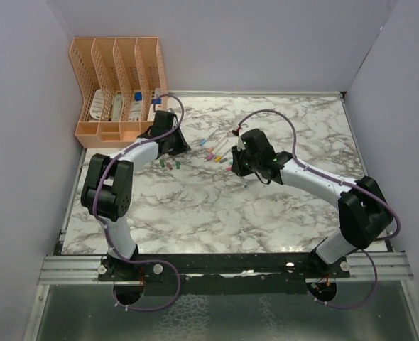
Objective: Open the pen caps
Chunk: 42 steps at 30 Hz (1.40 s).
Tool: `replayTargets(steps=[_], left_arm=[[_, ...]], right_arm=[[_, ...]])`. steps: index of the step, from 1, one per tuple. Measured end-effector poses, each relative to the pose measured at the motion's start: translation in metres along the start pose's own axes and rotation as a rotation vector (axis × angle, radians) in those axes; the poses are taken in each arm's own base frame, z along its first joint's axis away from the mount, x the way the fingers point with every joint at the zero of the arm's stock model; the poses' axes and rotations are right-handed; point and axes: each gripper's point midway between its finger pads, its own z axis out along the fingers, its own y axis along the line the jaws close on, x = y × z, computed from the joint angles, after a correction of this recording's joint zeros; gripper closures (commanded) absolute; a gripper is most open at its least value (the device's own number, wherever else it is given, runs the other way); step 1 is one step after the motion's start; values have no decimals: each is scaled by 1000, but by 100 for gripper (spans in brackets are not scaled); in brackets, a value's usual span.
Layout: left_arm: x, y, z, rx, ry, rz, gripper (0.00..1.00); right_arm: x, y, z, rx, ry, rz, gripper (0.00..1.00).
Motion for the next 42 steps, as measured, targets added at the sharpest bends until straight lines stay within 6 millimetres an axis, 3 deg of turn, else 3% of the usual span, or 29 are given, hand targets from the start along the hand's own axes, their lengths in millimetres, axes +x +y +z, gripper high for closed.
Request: replayTargets(steps=[10, 19, 25, 30, 35, 42], left_arm=[[20, 17, 10, -131, 47, 117, 99], [32, 36, 19, -194, 85, 140, 88], [32, 38, 20, -201, 85, 146, 73], [32, 38, 20, -200, 84, 147, 68], [31, 37, 20, -200, 83, 148, 68], [30, 35, 11, -208, 84, 147, 68]], right_arm=[[-2, -72, 5, 233, 12, 72, 99], [2, -142, 7, 355, 35, 176, 99], [6, -156, 25, 374, 67, 192, 99], [7, -163, 39, 382, 82, 203, 99], [4, -170, 48, 390, 85, 212, 98], [4, -179, 56, 399, 91, 234, 88]])
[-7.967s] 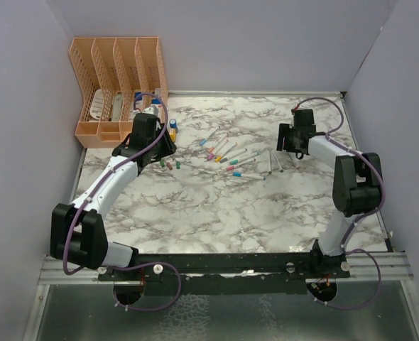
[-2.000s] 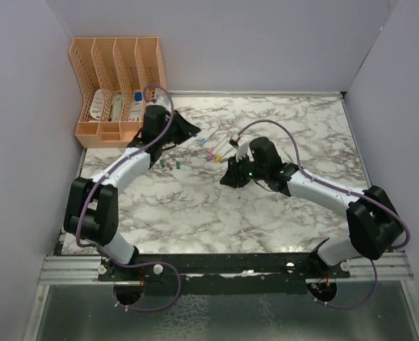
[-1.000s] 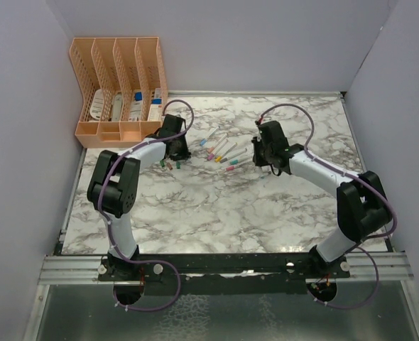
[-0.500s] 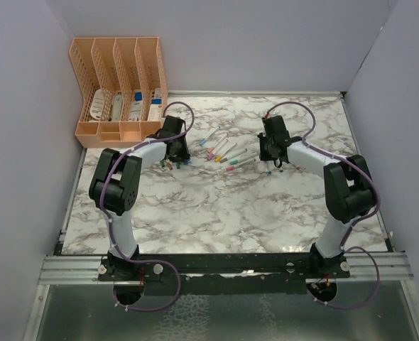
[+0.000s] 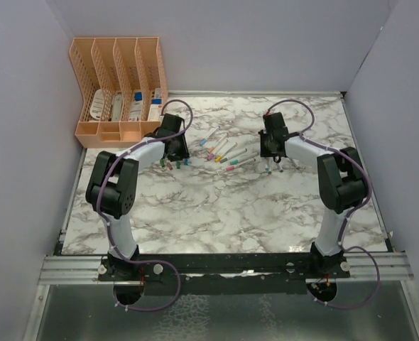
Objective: Open the pen caps
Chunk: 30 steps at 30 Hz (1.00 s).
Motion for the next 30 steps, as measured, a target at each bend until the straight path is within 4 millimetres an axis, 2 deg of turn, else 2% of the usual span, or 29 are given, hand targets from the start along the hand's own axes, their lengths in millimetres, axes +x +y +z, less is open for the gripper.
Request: replayTargets(steps=[9, 12, 19, 26, 30], left_arm=[[-29, -18, -44, 57, -103, 3, 68], [-36, -22, -55, 71, -129, 3, 68], [-43, -26, -72, 85, -160, 3, 68], [-48, -29, -85, 99, -187, -4, 68], [-51, -31, -95, 110, -205, -7, 68]], right_arm=[[4, -2, 6, 2, 13, 18, 78], [4, -1, 6, -1, 13, 19, 68], [4, 0, 6, -6, 13, 20, 68], [-2, 2, 3, -20, -3, 12, 37], [-21, 7, -1, -39, -39, -9, 33]])
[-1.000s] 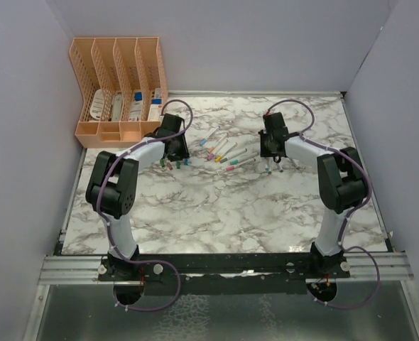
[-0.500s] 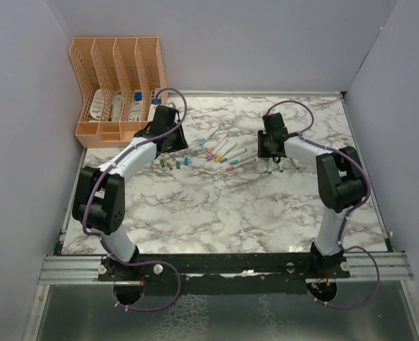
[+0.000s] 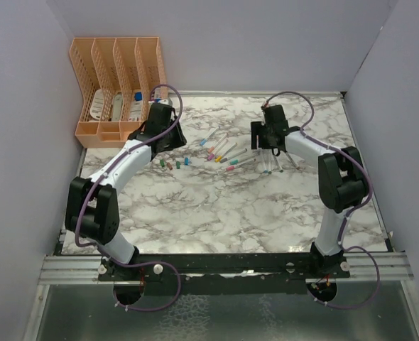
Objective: Open the pen caps
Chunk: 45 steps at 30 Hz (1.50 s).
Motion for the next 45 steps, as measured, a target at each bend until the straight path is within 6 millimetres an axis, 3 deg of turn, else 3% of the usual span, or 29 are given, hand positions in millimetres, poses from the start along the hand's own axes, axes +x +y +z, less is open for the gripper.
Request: replayTargets(steps=[7, 12, 19, 45], left_arm=[[1, 0, -9, 7, -11, -5, 68], [6, 3, -8, 0, 1, -11, 68], [7, 3, -9, -2, 3, -17, 68], [15, 8, -12, -5, 9, -23, 68]], right_arm=[[-55, 13, 2, -38, -98, -46, 32], [-70, 19, 20, -52, -99, -90, 31], [-63, 19, 36, -53, -53, -146, 31], [-36, 41, 51, -125, 24, -276, 31]])
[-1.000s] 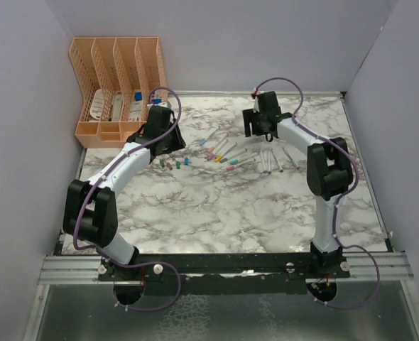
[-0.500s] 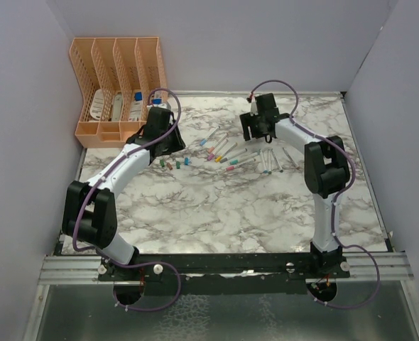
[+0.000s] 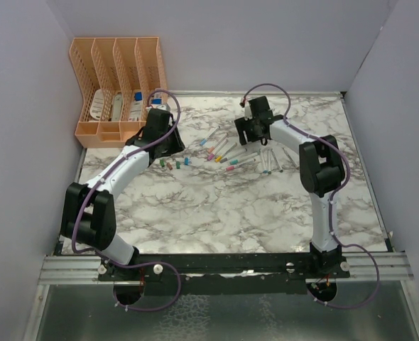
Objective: Open the pen caps
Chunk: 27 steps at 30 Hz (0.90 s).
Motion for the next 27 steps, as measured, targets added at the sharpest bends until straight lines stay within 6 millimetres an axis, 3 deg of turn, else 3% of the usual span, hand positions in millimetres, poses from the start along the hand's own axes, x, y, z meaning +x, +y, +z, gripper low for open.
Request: replayTargets(steps=[8, 13, 27], left_arm=[[1, 1, 0, -1, 2, 0, 68], [1, 0, 1, 0, -1, 0, 68], [3, 1, -1, 4, -5, -4, 68]], right_arm=[[5, 6, 2, -8, 15, -17, 31], [18, 8, 3, -8, 41, -18, 31], [45, 11, -21, 63, 82, -51, 31]])
